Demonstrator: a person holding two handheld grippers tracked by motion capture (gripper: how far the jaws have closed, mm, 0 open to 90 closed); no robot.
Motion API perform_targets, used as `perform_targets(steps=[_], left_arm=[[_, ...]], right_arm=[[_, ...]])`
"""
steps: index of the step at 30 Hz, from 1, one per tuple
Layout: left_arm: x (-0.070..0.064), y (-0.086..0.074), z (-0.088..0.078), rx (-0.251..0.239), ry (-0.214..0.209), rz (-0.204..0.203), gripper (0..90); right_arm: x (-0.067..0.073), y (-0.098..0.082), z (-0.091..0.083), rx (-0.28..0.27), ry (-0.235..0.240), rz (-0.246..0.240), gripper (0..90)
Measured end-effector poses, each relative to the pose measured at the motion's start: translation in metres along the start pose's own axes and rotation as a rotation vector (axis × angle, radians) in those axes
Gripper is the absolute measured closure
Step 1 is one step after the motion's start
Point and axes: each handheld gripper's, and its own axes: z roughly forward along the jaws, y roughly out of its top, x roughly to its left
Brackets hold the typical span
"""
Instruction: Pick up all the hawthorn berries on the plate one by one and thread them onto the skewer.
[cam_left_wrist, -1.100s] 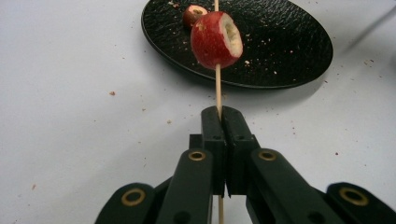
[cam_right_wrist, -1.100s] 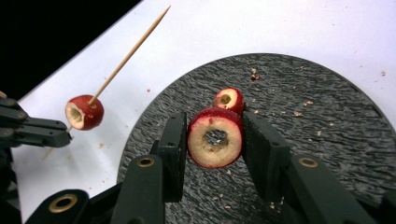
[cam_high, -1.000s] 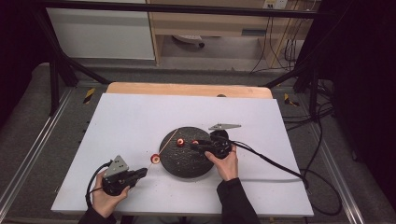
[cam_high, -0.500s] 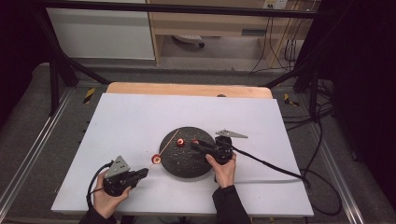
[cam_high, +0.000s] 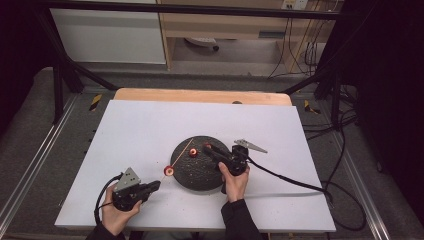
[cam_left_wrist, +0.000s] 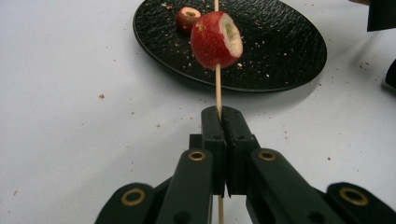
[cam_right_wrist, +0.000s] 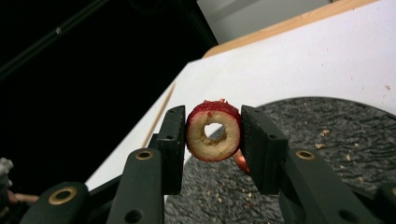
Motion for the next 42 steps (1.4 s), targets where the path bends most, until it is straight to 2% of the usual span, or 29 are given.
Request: perform_targets(steps=[15,24,32,42], left_arm=[[-0.016,0.002,0.005,-0.02,-0.018,0.01,88.5],[-0.023,0.001,0.008,-0.047,-0.017,0.003,88.5],[-0.029,0.003,0.013,-0.06,-0.02,0.003,88.5],[-0.032,0.003,0.017,-0.066,-0.017,0.008,88.5]], right_arm=[[0.001,0.013,-0.001,-0.14,0.023,0.072,62.5],[0.001,0.017,0.0,-0.195,0.031,0.101,62.6],[0.0,0.018,0.002,-0.216,0.04,0.14,62.6],[0.0,0.017,0.003,-0.245,0.059,0.166,62.6]])
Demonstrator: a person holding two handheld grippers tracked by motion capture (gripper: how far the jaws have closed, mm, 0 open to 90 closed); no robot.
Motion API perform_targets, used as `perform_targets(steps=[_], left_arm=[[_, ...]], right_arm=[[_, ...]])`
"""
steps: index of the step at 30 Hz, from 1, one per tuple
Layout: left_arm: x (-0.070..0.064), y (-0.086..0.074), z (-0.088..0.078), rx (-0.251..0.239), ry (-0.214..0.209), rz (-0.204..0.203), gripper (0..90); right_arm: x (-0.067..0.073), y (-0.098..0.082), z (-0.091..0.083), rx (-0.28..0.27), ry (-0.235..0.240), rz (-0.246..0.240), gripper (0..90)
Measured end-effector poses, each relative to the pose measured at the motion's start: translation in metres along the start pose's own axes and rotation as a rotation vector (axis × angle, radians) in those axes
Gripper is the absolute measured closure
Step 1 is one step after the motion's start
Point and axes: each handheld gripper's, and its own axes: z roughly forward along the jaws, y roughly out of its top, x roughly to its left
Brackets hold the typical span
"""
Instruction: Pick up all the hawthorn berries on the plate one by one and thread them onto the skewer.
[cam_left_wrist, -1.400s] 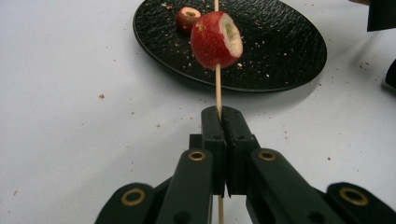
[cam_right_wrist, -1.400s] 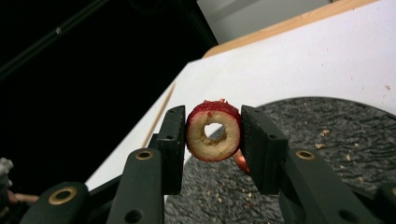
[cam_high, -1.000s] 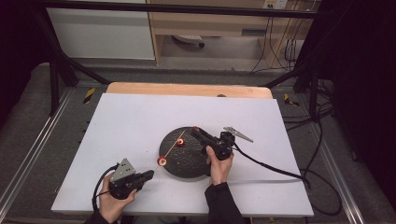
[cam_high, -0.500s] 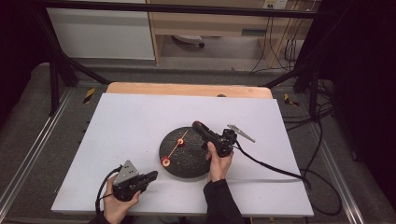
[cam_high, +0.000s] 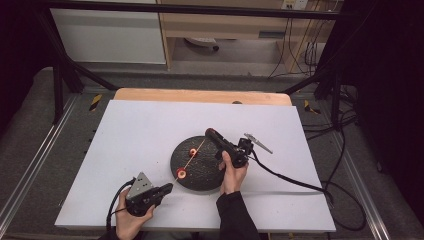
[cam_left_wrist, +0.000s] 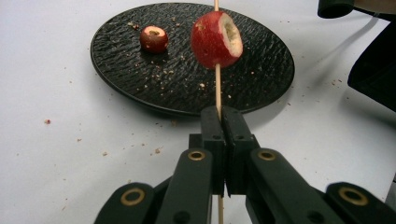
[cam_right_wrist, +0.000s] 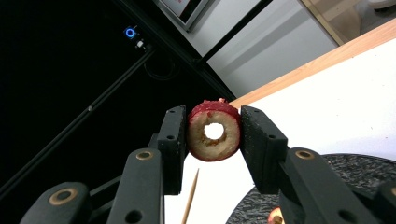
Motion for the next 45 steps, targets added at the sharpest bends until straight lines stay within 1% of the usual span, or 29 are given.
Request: perform_targets(steps=[8,21,28,38,42,45], left_arm=[[-0.0018,0.0004,0.0015,-0.007,-0.002,0.004,88.5],[-0.0022,0.0004,0.0053,-0.006,0.0,0.0,88.5],[-0.0029,0.0004,0.0046,-0.018,0.006,0.004,88.5],[-0.0038,0.0005,0.0045,-0.02,0.005,0.006,88.5],[-0.0034,0.0007,0.0047,-0.022,0.014,0.003,88.5],[-0.0043,0.0011,0.0058,-0.028,0.016,-0.008,88.5]], right_arm=[[0.0008,-0.0024,-0.0003,-0.007,0.009,0.017,62.7],[0.0012,-0.0051,-0.0011,-0.011,0.026,0.03,62.7],[0.0012,-0.0053,-0.0012,-0.019,0.033,0.036,62.7],[0.0008,-0.0048,-0.0009,-0.016,0.029,0.032,62.7],[0.0007,-0.0057,-0.0007,-0.019,0.033,0.038,62.8],[0.0005,-0.0067,-0.0005,-0.02,0.035,0.04,62.8]])
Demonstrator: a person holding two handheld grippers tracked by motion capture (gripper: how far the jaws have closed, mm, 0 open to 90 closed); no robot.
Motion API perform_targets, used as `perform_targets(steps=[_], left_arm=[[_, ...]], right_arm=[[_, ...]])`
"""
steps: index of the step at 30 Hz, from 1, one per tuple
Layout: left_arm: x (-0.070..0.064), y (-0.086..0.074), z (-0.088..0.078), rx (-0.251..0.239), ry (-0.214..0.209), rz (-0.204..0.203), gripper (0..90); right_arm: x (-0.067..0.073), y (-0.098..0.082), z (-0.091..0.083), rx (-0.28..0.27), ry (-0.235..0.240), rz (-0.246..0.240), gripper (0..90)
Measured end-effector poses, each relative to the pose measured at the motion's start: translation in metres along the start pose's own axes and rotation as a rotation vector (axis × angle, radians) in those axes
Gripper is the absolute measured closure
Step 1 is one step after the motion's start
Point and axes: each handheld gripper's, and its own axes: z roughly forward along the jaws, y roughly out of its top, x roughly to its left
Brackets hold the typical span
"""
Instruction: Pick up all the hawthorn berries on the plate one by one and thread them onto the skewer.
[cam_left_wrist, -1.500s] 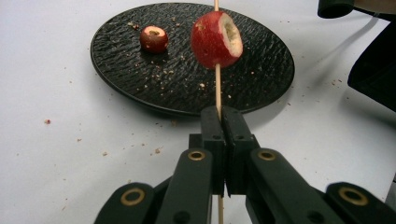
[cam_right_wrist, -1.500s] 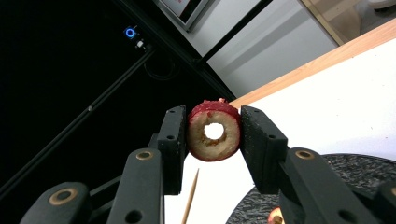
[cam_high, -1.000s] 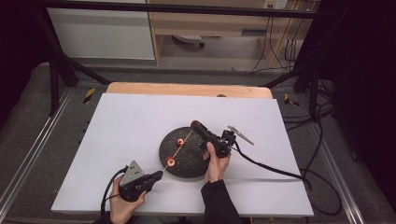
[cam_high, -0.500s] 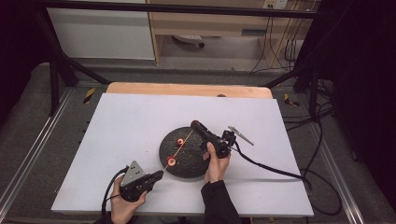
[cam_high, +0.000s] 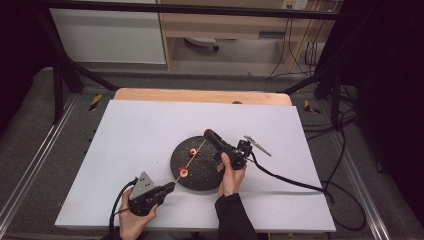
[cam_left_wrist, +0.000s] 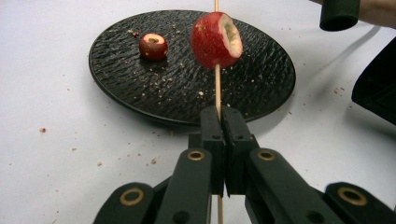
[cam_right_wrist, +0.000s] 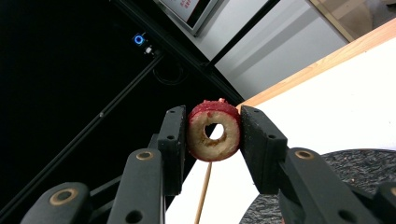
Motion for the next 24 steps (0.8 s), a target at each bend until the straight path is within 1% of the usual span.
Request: perform_targets(steps=[2,6,11,14,16,18,20,24], left_arm=[[-0.002,0.001,0.002,-0.006,-0.005,-0.009,88.5],[-0.008,0.003,0.006,-0.019,0.006,-0.036,88.5],[-0.016,0.008,0.013,-0.03,0.019,-0.057,88.6],[-0.017,0.012,0.017,-0.031,0.013,-0.082,88.5],[-0.017,0.016,0.021,-0.023,0.007,-0.096,88.6],[-0.016,0.018,0.024,-0.015,0.0,-0.109,88.6],[-0.016,0.02,0.027,-0.013,-0.004,-0.111,88.6],[-0.017,0.021,0.028,-0.017,-0.006,-0.097,88.6]], right_arm=[[0.0,0.0,0.0,-0.002,0.002,0.002,62.8],[0.0,-0.001,0.0,-0.006,0.005,0.006,62.8],[-0.001,-0.003,0.0,0.003,0.006,0.0,62.9],[0.0,-0.004,-0.001,0.008,0.006,-0.008,62.9],[0.0,-0.004,-0.001,0.011,0.004,-0.012,62.9],[0.0,-0.004,-0.002,0.003,0.003,-0.016,62.9],[0.001,-0.002,-0.003,-0.001,0.005,-0.017,62.9],[0.002,0.0,-0.004,0.0,0.004,-0.027,63.0]])
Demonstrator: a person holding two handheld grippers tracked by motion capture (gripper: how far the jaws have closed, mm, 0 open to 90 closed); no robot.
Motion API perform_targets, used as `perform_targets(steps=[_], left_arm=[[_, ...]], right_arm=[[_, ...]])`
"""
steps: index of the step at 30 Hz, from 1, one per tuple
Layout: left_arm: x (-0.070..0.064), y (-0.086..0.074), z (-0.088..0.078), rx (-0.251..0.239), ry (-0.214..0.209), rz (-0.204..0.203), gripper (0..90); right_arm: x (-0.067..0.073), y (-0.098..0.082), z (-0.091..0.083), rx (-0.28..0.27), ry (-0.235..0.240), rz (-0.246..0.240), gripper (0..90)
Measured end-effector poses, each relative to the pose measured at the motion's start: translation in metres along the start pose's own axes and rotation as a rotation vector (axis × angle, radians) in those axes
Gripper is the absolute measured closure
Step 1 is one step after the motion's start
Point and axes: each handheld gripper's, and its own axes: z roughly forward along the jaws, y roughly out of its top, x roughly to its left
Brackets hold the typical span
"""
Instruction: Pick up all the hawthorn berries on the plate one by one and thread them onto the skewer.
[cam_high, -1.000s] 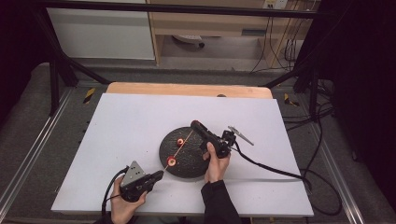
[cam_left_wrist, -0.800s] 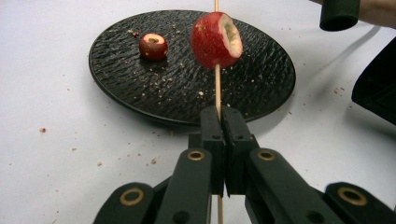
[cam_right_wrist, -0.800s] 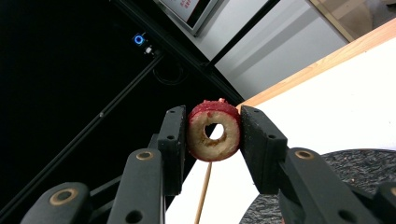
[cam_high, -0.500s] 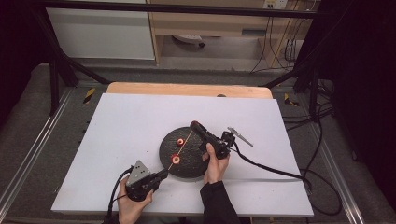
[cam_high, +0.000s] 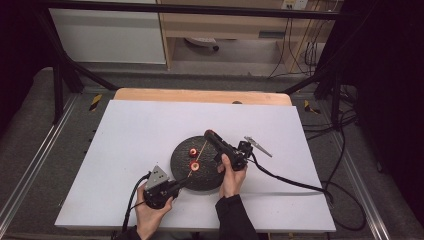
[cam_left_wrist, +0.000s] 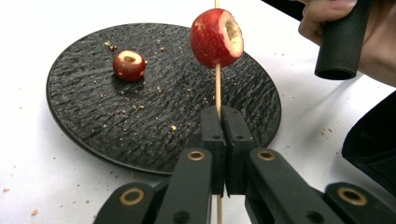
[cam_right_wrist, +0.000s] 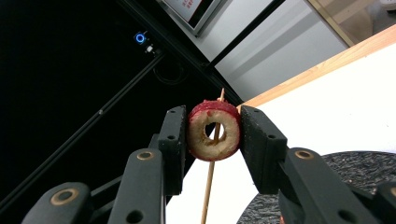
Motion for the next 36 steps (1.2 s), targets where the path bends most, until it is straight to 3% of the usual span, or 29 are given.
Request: perform_targets(steps=[9,27,36], left_arm=[[-0.001,0.007,-0.003,-0.016,0.001,0.005,88.8],[0.004,0.036,0.017,-0.023,-0.022,0.006,88.7],[0.006,0.036,0.025,-0.009,-0.024,0.016,88.7]], right_arm=[[0.0,-0.001,0.0,0.001,0.005,0.007,63.2],[0.003,-0.007,-0.006,0.037,0.007,-0.017,63.2],[0.004,-0.011,-0.008,0.049,-0.002,-0.026,63.2]])
